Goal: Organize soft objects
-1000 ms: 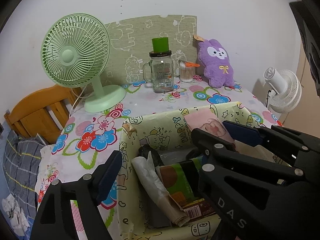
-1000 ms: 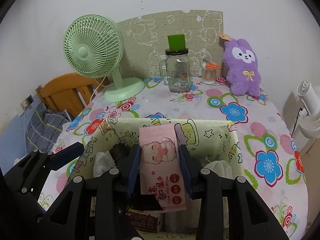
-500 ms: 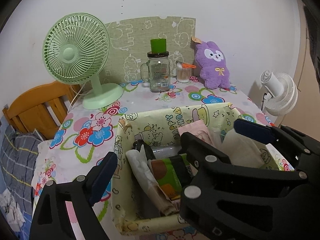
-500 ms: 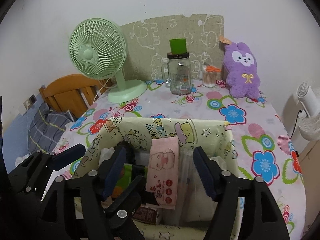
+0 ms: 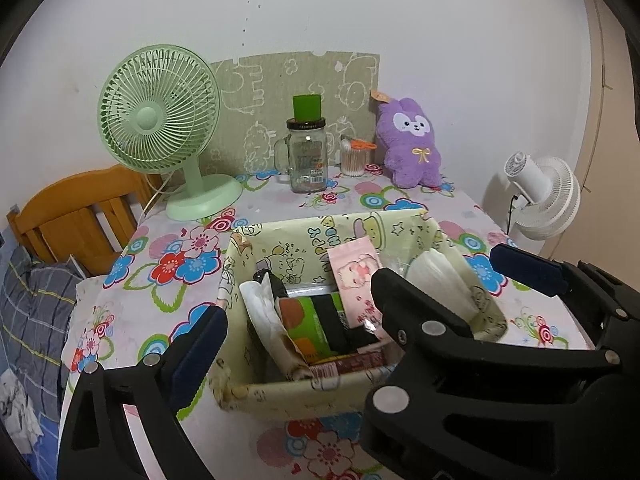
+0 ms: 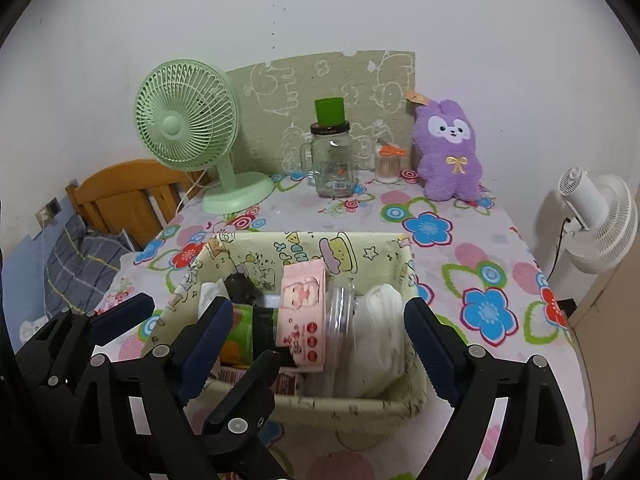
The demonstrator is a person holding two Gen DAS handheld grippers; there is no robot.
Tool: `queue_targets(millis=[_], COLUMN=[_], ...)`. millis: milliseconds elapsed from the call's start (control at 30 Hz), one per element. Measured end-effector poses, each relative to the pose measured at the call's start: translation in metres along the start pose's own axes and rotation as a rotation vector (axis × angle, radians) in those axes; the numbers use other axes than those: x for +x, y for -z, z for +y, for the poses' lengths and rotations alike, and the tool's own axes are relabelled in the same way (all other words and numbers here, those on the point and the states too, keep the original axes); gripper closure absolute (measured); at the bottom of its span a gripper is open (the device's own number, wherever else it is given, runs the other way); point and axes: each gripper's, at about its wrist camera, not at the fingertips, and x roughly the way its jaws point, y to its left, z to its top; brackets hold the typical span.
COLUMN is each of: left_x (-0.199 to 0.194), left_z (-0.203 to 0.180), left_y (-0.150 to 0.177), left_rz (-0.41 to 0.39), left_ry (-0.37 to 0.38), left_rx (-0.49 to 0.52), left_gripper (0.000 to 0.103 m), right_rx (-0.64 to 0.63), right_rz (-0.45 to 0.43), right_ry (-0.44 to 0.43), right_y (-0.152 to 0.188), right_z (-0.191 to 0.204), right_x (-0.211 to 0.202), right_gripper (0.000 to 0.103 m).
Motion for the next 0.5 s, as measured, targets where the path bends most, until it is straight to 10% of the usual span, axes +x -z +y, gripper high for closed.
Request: queue_targets(millis=[500], left_x=[-0.044], left_z=[-0.003], left_y=[0.017], left_rz=[-0.05], left_ry=[-0.007], left_rx=[-0.036], left_gripper=[0.0], right_rx=[0.013], right_rz=[-0.049], right_ry=[0.038], right_y=[0.017], right_z=[-0.006], right_x=[-0.052], right_gripper=[0.008])
